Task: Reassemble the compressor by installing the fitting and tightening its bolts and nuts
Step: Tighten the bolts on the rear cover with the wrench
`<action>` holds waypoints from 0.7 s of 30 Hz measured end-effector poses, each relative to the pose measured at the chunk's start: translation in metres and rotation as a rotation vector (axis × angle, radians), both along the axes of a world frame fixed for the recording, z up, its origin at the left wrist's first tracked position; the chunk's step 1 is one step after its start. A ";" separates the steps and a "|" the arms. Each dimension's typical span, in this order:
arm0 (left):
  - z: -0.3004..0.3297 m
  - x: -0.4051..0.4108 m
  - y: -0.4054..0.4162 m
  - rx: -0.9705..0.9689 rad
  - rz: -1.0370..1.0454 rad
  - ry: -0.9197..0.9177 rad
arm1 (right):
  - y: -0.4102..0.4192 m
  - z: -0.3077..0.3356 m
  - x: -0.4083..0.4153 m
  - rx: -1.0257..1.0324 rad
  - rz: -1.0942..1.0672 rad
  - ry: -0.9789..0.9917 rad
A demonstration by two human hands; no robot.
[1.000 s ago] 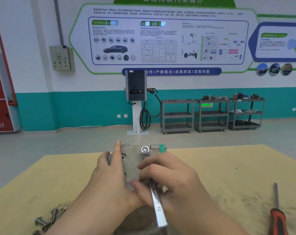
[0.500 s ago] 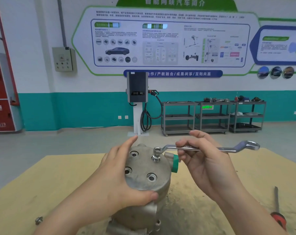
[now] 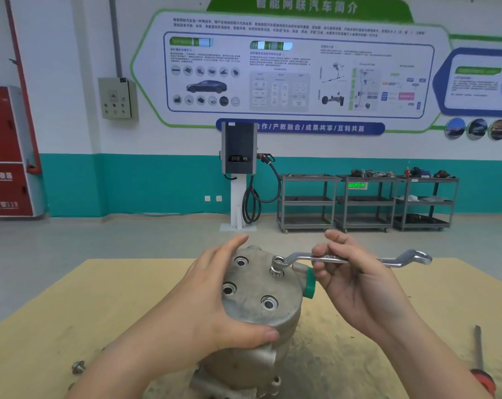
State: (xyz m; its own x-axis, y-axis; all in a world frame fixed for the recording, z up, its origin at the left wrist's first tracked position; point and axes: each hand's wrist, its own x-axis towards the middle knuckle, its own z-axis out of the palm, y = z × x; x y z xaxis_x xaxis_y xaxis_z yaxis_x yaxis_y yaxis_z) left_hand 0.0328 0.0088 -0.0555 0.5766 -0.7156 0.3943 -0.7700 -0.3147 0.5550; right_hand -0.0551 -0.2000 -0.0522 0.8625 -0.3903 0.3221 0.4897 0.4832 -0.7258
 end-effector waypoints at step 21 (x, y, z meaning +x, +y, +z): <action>-0.094 -0.038 -0.019 -0.565 0.246 0.303 | 0.062 -0.004 -0.038 -1.821 -0.800 -0.077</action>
